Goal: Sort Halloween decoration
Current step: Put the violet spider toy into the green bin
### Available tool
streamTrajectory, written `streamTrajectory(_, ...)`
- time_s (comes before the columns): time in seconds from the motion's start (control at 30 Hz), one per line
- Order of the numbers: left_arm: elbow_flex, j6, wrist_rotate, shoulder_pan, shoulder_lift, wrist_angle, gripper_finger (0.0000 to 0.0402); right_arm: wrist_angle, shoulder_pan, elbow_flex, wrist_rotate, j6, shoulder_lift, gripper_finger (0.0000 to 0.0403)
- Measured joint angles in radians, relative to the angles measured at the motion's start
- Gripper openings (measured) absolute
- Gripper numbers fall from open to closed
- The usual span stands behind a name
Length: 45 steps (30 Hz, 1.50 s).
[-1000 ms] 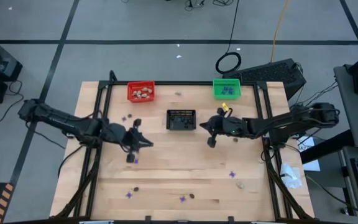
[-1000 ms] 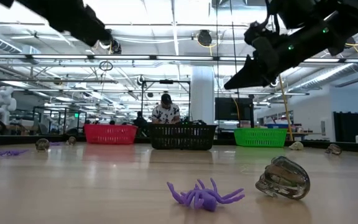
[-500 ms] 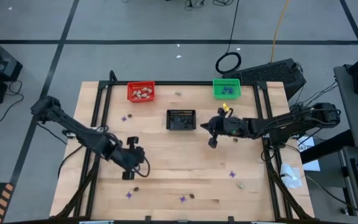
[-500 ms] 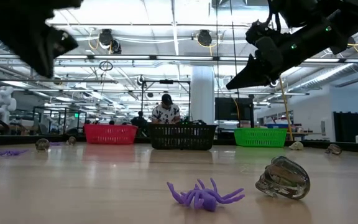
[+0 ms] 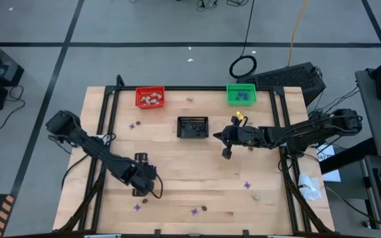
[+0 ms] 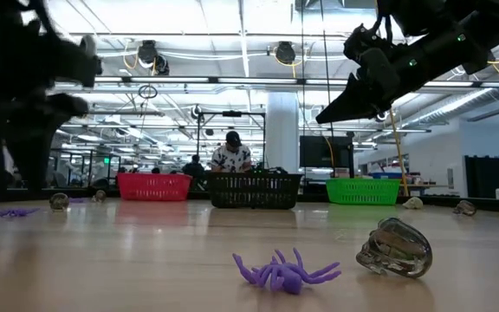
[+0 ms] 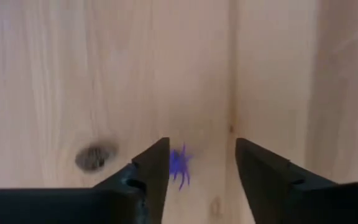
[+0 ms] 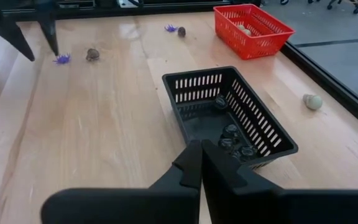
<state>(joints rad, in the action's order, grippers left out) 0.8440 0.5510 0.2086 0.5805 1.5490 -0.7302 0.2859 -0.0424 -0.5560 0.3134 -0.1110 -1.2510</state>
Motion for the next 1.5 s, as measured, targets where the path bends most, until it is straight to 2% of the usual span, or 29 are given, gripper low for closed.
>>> streamTrajectory(0.13,0.0,0.093,-0.002,0.006,0.048,-0.054,0.0199,0.0,0.0,0.0,0.0,0.0,0.0,0.0)
streamTrajectory(0.33,0.005,0.118,0.016,0.01,0.102,-0.065,0.0198,0.0,0.0,0.0,0.0,-0.003,0.0,0.0)
streamTrajectory(0.67,0.002,0.116,-0.018,0.01,0.122,-0.03,0.0108,-0.001,0.0,0.0,-0.001,-0.007,0.0,0.0)
streamTrajectory(1.0,-0.001,0.073,-0.059,0.009,0.114,-0.008,0.008,-0.001,0.0,0.0,-0.001,-0.007,0.0,0.0)
streamTrajectory(1.2,0.009,0.045,-0.081,0.009,0.081,-0.008,0.0013,-0.002,0.0,0.0,-0.001,-0.007,0.0,0.0)
streamTrajectory(1.37,0.043,0.025,-0.056,-0.001,0.057,0.015,0.0008,-0.034,0.0,0.0,-0.029,0.011,0.0,0.0)
streamTrajectory(1.5,0.049,-0.019,-0.034,-0.074,0.035,0.159,0.0004,-0.038,-0.01,0.0,-0.029,0.046,0.03,0.0)
